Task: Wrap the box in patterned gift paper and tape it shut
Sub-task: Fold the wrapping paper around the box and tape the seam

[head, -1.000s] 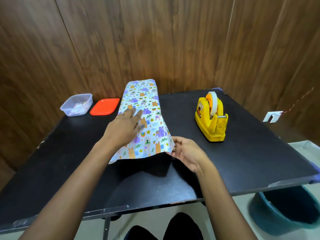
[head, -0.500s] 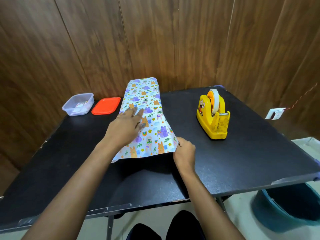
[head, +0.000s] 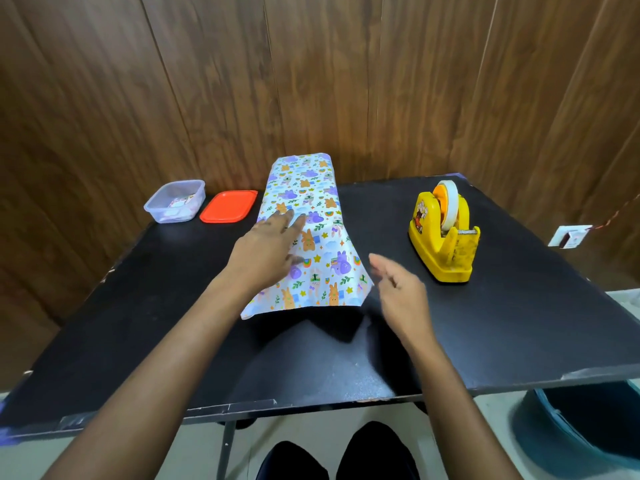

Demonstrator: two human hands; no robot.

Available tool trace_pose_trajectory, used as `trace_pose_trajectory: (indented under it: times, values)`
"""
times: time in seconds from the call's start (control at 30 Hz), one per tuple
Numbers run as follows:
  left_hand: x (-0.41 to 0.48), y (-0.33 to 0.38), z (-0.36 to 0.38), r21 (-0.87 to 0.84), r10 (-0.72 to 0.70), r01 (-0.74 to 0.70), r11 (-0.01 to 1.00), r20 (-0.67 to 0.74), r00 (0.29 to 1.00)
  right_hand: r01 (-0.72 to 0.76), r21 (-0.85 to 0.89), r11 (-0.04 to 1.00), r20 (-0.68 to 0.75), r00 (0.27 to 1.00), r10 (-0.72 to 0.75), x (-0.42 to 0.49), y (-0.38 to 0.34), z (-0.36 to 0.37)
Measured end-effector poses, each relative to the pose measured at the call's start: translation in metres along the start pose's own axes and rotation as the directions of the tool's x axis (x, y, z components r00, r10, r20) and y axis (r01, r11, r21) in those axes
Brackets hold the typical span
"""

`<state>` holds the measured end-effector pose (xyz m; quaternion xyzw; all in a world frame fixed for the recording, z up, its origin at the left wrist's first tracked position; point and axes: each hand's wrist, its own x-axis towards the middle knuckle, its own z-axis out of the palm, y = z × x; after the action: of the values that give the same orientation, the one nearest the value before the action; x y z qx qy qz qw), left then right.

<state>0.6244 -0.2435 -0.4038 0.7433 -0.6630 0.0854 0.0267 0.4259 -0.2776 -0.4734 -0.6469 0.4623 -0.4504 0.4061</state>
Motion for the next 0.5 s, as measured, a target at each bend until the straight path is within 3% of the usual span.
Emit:
trace_pose_trajectory:
  times: [0.07, 0.13, 0.27, 0.4, 0.5]
  values:
    - [-0.002, 0.001, 0.006, 0.062, 0.013, -0.01, 0.998, -0.048, 0.999, 0.088, -0.075, 0.993, -0.007, 0.996, -0.089, 0.008, -0.017, -0.001]
    - [-0.001, 0.001, 0.015, 0.121, 0.031, -0.019, 0.993, -0.1, 0.994, 0.221, -0.272, 0.937, 0.143, 0.972, -0.188, 0.018, -0.034, 0.004]
    - [0.0, 0.001, 0.026, 0.201, 0.025, 0.002, 0.98, -0.132, 0.991, 0.438, -0.638, 0.633, 0.447, 0.88, -0.158, 0.046, -0.056, 0.029]
    - [0.001, 0.0, 0.037, 0.261, 0.058, 0.013, 0.965, -0.263, 0.963, 0.523, -0.762, 0.38, 0.506, 0.849, -0.155, 0.064, -0.063, 0.05]
    - [0.005, -0.006, 0.043, 0.301, 0.092, 0.019, 0.953, -0.351, 0.932, 0.541, -0.781, 0.312, 0.495, 0.841, -0.218, 0.071, -0.063, 0.051]
